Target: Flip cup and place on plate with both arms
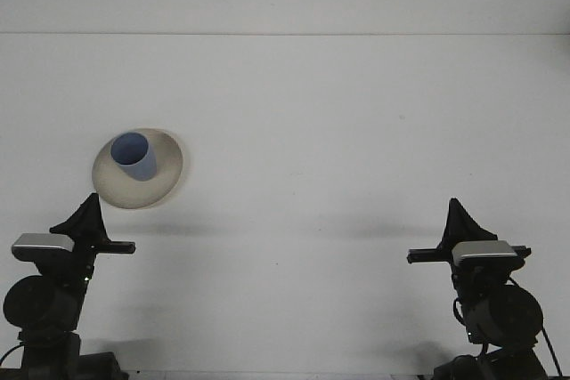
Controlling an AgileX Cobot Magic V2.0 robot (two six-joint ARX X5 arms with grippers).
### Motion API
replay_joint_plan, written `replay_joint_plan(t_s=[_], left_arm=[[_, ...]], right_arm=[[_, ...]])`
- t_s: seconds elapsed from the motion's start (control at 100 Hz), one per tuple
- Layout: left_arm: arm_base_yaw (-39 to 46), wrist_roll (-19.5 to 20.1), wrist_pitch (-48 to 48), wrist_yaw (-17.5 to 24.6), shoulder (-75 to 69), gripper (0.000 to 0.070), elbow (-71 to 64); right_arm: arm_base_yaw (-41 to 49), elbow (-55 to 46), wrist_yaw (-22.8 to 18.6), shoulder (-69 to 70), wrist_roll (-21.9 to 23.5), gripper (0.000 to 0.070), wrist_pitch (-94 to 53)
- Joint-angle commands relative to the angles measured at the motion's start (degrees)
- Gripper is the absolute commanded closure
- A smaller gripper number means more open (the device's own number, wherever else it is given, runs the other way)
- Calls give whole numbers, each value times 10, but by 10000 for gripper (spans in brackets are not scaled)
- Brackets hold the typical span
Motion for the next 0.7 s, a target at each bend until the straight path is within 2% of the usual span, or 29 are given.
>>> replay_joint_plan(t_s=[0.0, 0.1, 0.15, 0.51, 0.69], left_arm=[[-6, -7, 6, -6, -7, 688, 1], [-30, 7, 9, -76, -29, 688, -27], [-42, 6, 8, -95, -44, 688, -48], [-57, -8, -3, -93, -202, 688, -190], [-57, -22, 6, -93, -202, 688, -225]], right_arm=[[1, 0, 2, 0, 6, 700, 7], [1, 0, 2, 0, 6, 700, 7], [1, 0, 2, 0, 6, 700, 7], [1, 0, 2, 0, 6, 700, 7], [1, 0, 2, 0, 6, 700, 7]])
